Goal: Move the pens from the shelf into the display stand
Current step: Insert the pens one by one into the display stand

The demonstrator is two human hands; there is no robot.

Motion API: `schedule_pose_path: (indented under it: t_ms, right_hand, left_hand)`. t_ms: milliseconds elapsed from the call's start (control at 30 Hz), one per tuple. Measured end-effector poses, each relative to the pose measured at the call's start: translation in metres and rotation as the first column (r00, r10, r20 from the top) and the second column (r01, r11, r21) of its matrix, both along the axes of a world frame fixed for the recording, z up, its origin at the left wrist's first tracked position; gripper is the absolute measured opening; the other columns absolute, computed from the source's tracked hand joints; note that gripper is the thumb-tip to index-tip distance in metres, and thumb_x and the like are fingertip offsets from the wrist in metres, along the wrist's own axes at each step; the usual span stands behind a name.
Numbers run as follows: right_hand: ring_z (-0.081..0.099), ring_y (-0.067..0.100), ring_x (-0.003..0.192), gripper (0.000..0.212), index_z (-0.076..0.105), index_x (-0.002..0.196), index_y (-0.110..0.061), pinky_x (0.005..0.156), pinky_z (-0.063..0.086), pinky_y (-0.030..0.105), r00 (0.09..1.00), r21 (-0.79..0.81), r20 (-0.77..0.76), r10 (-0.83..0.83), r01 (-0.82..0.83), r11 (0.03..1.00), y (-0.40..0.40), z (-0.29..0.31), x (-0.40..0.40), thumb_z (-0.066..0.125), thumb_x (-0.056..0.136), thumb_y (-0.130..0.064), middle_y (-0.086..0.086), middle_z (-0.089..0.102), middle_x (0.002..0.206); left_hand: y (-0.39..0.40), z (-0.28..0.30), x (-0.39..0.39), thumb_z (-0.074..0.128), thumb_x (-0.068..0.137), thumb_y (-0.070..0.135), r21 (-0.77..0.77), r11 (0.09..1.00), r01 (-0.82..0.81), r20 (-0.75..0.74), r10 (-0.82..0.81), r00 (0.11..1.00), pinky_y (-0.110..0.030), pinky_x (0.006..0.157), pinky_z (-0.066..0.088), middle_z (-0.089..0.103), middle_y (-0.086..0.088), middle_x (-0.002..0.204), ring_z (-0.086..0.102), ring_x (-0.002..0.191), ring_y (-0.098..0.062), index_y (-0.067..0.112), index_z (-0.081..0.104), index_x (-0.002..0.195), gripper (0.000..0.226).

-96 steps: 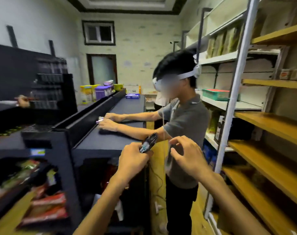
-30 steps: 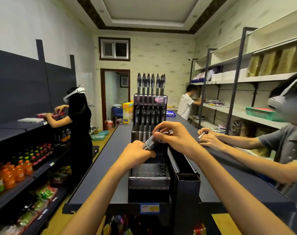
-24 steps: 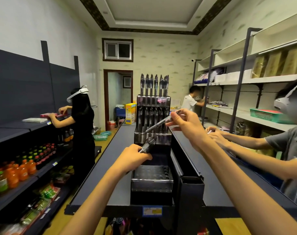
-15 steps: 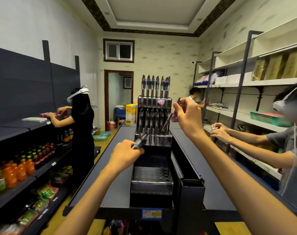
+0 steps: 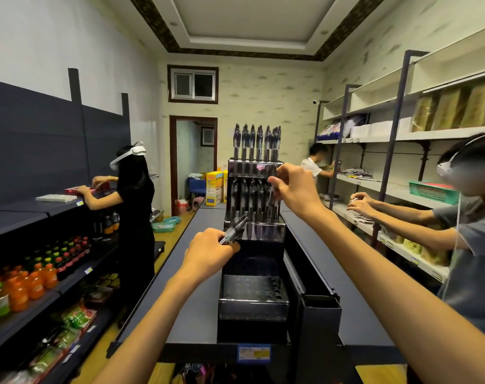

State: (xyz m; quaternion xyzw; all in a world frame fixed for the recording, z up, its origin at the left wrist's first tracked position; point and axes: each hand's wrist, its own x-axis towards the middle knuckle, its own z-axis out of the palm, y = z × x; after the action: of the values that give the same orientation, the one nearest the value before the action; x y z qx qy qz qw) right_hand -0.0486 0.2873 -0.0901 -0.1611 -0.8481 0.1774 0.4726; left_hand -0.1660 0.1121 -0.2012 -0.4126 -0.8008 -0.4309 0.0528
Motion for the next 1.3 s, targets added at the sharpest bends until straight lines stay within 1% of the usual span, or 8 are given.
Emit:
schedule_pose_path:
  t_ms: [167, 333, 500, 633, 733, 900, 1033, 1300]
  right_hand:
    - [0.073, 0.030, 0.074, 0.023, 0.071, 0.093, 0.003, 0.081, 0.060, 0.048, 0.998, -0.028, 0.064, -0.025, 0.027, 0.999, 0.003, 0.004, -0.008, 0.070, 0.095, -0.020, 0.017, 0.074, 0.079]
    - [0.075, 0.021, 0.064, 0.028, 0.075, 0.078, 0.000, 0.074, 0.064, 0.041, 0.966, -0.119, 0.259, -0.015, 0.048, 0.992, 0.010, -0.004, -0.012, 0.076, 0.090, -0.025, 0.013, 0.075, 0.069]
    - [0.073, 0.019, 0.056, 0.030, 0.076, 0.075, 0.001, 0.065, 0.064, 0.036, 0.968, -0.155, 0.251, -0.027, 0.067, 0.986, 0.013, -0.014, -0.008, 0.077, 0.090, -0.025, 0.011, 0.073, 0.064]
    - [0.070, 0.016, 0.059, 0.036, 0.078, 0.067, -0.007, 0.065, 0.057, 0.027, 0.945, 0.061, 0.280, -0.166, 0.155, 0.986, 0.006, -0.013, 0.004, 0.081, 0.084, -0.038, 0.007, 0.071, 0.059]
    - [0.069, 0.015, 0.063, 0.029, 0.076, 0.073, -0.010, 0.066, 0.055, 0.031, 0.979, 0.137, 0.154, -0.136, 0.115, 0.984, -0.006, -0.015, 0.017, 0.080, 0.086, -0.036, 0.004, 0.071, 0.063]
    - [0.074, 0.019, 0.060, 0.036, 0.074, 0.079, -0.006, 0.060, 0.061, 0.031, 0.942, -0.246, 0.177, 0.286, -0.239, 0.939, -0.028, -0.021, 0.031, 0.078, 0.087, -0.041, 0.008, 0.073, 0.067]
    - [0.071, 0.018, 0.061, 0.037, 0.077, 0.079, -0.012, 0.057, 0.055, 0.023, 0.901, -0.349, 0.221, 0.372, -0.283, 0.893, -0.037, -0.034, 0.032, 0.081, 0.081, -0.048, 0.006, 0.074, 0.069]
    - [0.071, 0.019, 0.067, 0.026, 0.073, 0.090, -0.007, 0.062, 0.057, 0.025, 0.875, -0.548, 0.054, 0.481, -0.376, 0.747, -0.043, -0.054, 0.027, 0.088, 0.078, -0.024, 0.011, 0.076, 0.079]
  left_hand:
    - [0.001, 0.002, -0.001, 0.071, 0.084, 0.032, 0.009, 1.000, 0.008, 0.005, -0.008, 1.000, -0.026, 0.049, 0.025, 0.042, 0.014, 0.036, 0.038, 0.046, -0.013, 0.041, 0.055, 0.045, 0.043]
    - [0.003, 0.003, -0.002, 0.072, 0.084, 0.032, 0.032, 0.999, 0.008, 0.016, -0.009, 1.000, -0.026, 0.049, 0.025, 0.042, 0.015, 0.036, 0.037, 0.044, -0.011, 0.036, 0.054, 0.042, 0.045]
    - [0.004, 0.002, -0.004, 0.071, 0.085, 0.030, 0.045, 0.999, -0.001, 0.022, 0.000, 1.000, -0.024, 0.049, 0.023, 0.040, 0.016, 0.035, 0.036, 0.045, -0.010, 0.024, 0.044, 0.045, 0.049]
    - [0.009, 0.002, -0.005, 0.071, 0.082, 0.029, 0.048, 0.999, 0.009, 0.027, -0.010, 1.000, -0.025, 0.049, 0.025, 0.040, 0.015, 0.036, 0.037, 0.045, -0.012, 0.025, 0.050, 0.044, 0.044]
    - [0.012, 0.003, 0.000, 0.070, 0.079, 0.035, 0.025, 1.000, 0.012, -0.018, -0.011, 1.000, -0.025, 0.048, 0.025, 0.044, 0.016, 0.037, 0.040, 0.046, -0.013, 0.046, 0.058, 0.050, 0.033]
    - [0.018, 0.001, 0.002, 0.064, 0.073, 0.044, 0.047, 0.998, -0.031, -0.021, 0.032, 0.999, -0.026, 0.048, 0.027, 0.045, 0.010, 0.041, 0.046, 0.048, -0.017, 0.045, 0.058, 0.051, 0.023]
    - [0.026, -0.002, 0.007, 0.067, 0.079, 0.044, 0.063, 0.986, -0.152, -0.018, 0.153, 0.988, -0.024, 0.045, 0.024, 0.047, 0.009, 0.042, 0.047, 0.047, -0.014, 0.026, 0.053, 0.049, 0.038]
    - [0.031, -0.001, 0.016, 0.056, 0.085, 0.059, 0.049, 0.983, -0.177, -0.055, 0.179, 0.982, -0.026, 0.045, 0.026, 0.053, 0.007, 0.054, 0.051, 0.053, -0.012, 0.023, 0.051, 0.056, 0.046]
